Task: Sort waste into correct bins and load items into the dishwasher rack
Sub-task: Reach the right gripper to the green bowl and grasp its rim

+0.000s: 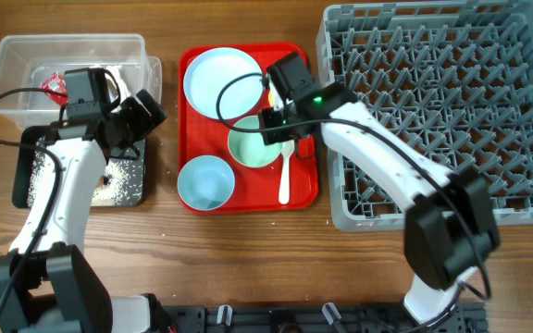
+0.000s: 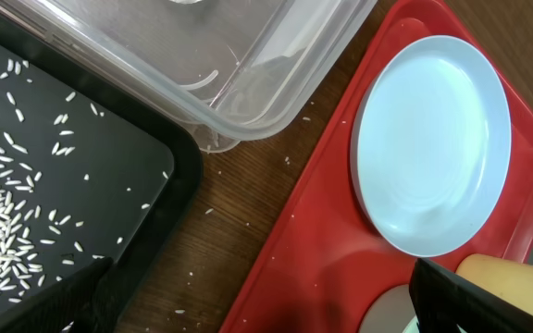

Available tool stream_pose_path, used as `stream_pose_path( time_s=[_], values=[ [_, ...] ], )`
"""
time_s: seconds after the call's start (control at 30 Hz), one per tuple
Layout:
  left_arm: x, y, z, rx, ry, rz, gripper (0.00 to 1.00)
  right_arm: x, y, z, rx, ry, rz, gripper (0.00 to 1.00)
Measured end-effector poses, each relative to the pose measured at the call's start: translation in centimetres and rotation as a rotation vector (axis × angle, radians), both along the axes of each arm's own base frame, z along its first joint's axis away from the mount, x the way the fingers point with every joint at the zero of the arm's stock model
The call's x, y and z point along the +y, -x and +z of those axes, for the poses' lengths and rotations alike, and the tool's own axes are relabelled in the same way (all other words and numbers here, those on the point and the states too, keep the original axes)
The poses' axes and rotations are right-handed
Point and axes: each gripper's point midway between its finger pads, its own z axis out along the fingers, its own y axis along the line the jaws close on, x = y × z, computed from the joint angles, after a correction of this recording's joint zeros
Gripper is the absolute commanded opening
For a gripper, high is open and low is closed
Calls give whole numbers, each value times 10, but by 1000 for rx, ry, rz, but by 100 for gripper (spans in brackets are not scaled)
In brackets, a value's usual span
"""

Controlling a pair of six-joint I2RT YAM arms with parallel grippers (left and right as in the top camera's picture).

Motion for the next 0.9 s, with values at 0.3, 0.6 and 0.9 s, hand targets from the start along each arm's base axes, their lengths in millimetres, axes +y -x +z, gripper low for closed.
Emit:
stream_pose_path(
  time_s=[0.3, 0.6, 0.9],
  values=[
    [0, 0, 0, 0, 0, 0, 100, -12, -1, -47, 61, 101, -36, 22],
    [0, 0, 0, 0, 0, 0, 100, -16, -4, -56, 55, 136, -41, 12],
    [0, 0, 0, 0, 0, 0, 100, -17, -5, -52, 41, 144, -17, 4]
  ],
)
